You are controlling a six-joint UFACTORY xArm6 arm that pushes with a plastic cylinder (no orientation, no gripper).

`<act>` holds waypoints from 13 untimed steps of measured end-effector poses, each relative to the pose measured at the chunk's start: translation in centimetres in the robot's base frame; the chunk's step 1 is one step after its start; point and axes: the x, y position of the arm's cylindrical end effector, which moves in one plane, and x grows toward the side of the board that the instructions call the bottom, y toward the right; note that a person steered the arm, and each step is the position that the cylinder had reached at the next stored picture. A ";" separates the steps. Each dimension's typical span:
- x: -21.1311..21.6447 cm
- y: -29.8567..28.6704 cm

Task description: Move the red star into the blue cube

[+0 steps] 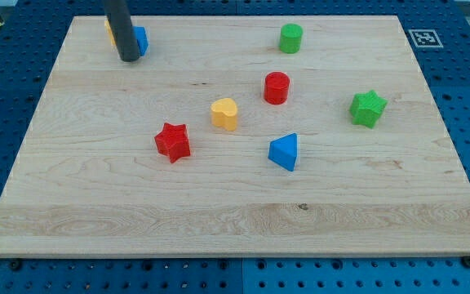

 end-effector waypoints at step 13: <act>18.0 7.2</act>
